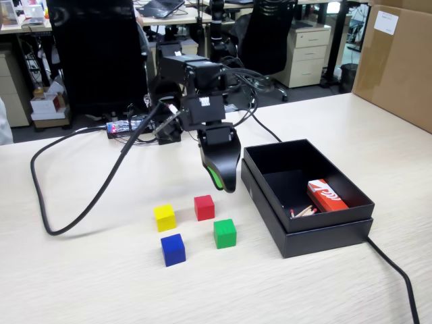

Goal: Put the green cube on top of the red cube

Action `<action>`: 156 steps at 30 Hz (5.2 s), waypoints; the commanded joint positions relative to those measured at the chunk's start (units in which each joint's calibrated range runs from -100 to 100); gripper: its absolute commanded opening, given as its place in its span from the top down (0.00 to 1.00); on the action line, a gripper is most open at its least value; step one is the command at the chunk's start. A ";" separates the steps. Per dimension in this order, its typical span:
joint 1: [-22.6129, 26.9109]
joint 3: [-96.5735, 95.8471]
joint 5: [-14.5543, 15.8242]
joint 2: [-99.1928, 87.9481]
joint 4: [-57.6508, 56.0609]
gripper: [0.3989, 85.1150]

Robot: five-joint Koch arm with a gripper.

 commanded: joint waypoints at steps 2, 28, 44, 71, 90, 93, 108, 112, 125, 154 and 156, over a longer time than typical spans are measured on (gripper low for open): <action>0.20 7.56 0.34 4.97 -0.21 0.44; 0.10 12.72 0.29 20.92 0.31 0.44; 0.05 14.27 0.29 23.56 1.87 0.71; -1.07 -1.69 1.12 -18.09 1.69 0.99; -0.98 -20.28 2.05 -26.12 1.69 0.99; -0.78 -22.54 2.20 -26.01 1.69 0.99; -0.73 -25.26 2.44 -23.94 5.06 0.99; -0.98 -24.72 2.39 -22.33 5.58 0.99; -1.07 -24.08 2.49 -16.83 6.27 0.99; -0.88 -24.90 2.20 -16.94 6.36 0.56; -0.88 -25.26 2.20 -17.97 6.36 0.48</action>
